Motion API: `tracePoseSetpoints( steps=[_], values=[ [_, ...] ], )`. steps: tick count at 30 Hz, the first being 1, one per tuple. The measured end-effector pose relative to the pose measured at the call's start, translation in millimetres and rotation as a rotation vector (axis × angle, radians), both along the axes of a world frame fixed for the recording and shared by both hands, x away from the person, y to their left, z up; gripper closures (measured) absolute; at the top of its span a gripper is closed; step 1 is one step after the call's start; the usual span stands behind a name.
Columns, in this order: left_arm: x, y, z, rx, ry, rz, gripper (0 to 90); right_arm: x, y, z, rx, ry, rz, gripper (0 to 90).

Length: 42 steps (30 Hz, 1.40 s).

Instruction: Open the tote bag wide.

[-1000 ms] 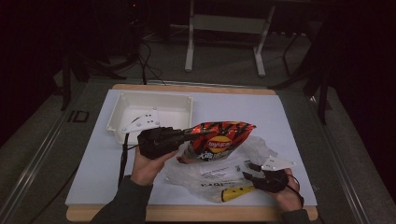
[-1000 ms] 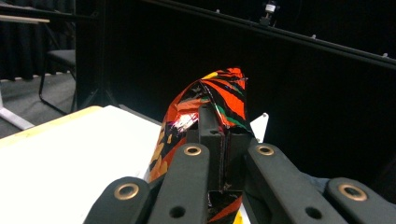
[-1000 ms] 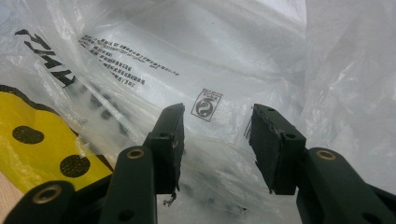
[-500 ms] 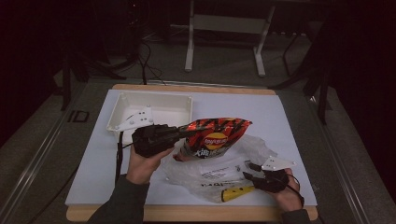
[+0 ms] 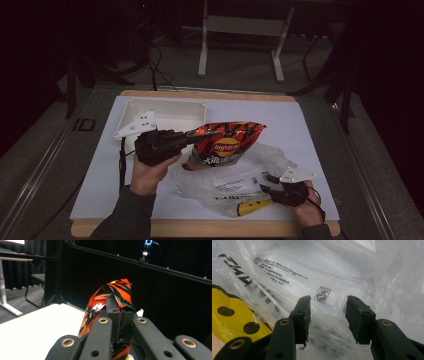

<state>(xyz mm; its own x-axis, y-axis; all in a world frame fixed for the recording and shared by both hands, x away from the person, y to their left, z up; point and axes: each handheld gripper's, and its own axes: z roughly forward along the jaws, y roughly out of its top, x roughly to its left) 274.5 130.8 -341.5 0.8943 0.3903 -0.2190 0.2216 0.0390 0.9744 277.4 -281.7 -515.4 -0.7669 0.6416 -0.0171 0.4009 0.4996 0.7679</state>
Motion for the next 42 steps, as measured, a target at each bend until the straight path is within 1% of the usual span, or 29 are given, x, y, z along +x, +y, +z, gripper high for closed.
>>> tracePoseSetpoints(
  steps=[9,22,42],
  values=[
    [2.3,9.9,2.5,-0.019,-0.001,0.026,89.7,0.0,0.2,-0.4,0.0,0.001,-0.003,54.5],
    [2.0,26.7,4.0,-0.052,0.001,0.038,89.6,-0.2,0.1,-1.5,0.002,-0.001,-0.004,54.5],
    [-1.3,56.1,6.6,-0.084,-0.006,0.104,89.6,0.4,0.7,-2.3,0.005,0.001,-0.003,54.4]
  ],
)
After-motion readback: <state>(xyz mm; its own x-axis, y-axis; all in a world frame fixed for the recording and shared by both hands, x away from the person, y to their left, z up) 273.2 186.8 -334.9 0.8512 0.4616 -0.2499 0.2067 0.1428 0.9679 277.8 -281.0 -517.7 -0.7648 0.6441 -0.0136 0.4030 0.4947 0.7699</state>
